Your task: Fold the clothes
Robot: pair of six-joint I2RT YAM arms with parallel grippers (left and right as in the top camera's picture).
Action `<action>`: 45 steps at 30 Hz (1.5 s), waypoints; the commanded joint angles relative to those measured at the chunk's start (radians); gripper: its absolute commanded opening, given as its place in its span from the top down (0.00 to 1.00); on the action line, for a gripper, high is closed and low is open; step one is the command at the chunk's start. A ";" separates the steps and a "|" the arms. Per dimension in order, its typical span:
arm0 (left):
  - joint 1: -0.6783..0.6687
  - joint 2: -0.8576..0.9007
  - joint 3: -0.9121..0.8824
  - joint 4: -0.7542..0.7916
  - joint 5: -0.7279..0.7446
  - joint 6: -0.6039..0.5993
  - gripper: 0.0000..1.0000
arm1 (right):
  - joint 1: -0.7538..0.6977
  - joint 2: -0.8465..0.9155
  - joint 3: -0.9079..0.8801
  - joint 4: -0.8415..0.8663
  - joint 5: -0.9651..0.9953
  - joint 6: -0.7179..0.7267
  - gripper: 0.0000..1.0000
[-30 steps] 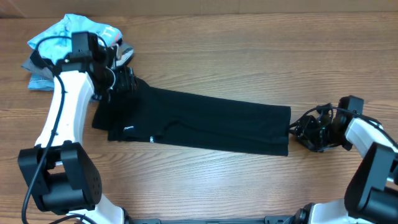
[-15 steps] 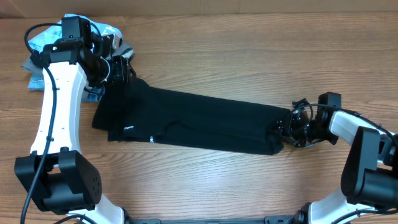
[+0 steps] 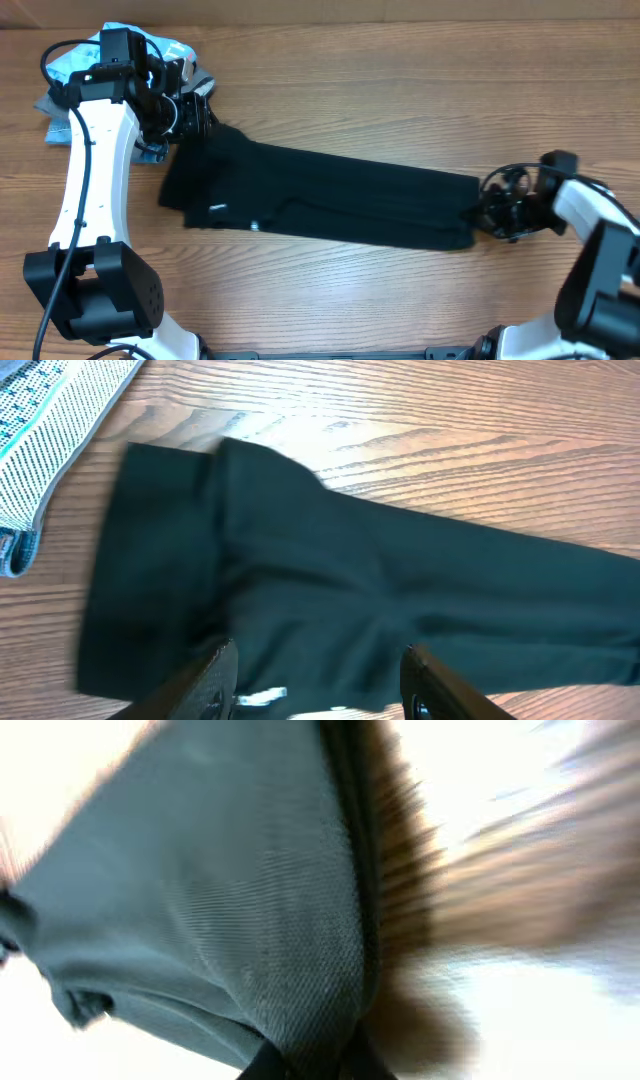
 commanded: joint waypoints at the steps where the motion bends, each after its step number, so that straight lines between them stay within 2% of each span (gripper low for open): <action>1: -0.010 0.008 0.024 -0.003 0.029 0.024 0.44 | -0.069 -0.123 0.086 -0.045 0.128 0.066 0.96; 7: -0.010 0.008 0.024 -0.009 0.030 0.024 0.45 | -0.111 -0.216 0.199 -0.147 0.158 0.065 0.96; 11: -0.010 0.008 0.024 -0.014 0.030 0.024 0.45 | -0.063 -0.246 0.261 -0.196 0.142 0.061 0.96; 14: -0.010 0.008 0.024 -0.015 0.037 0.023 0.45 | 0.030 -0.262 0.280 -0.204 0.126 0.063 0.96; 17: -0.010 0.008 0.024 -0.014 0.061 0.023 0.45 | 0.181 -0.258 0.279 -0.188 0.127 0.082 0.96; 26: -0.011 0.008 0.024 -0.018 0.087 0.023 0.46 | 0.549 -0.142 0.278 -0.077 0.259 0.258 0.96; 33: -0.011 0.008 0.024 -0.018 0.087 0.023 0.46 | 0.710 -0.021 0.278 0.039 0.258 0.356 0.96; 38: -0.011 0.008 0.024 -0.018 0.087 0.023 0.46 | 0.769 0.033 0.278 0.117 0.256 0.394 0.96; 39: -0.012 0.008 0.024 -0.018 0.087 0.023 0.46 | 0.774 0.040 0.278 0.128 0.256 0.403 0.90; 41: -0.012 0.008 0.024 -0.018 0.089 0.023 0.46 | 0.780 0.047 0.278 0.146 0.254 0.410 0.68; 45: -0.012 0.008 0.024 -0.019 0.089 0.023 0.45 | 0.774 0.023 0.278 0.141 0.221 0.407 0.68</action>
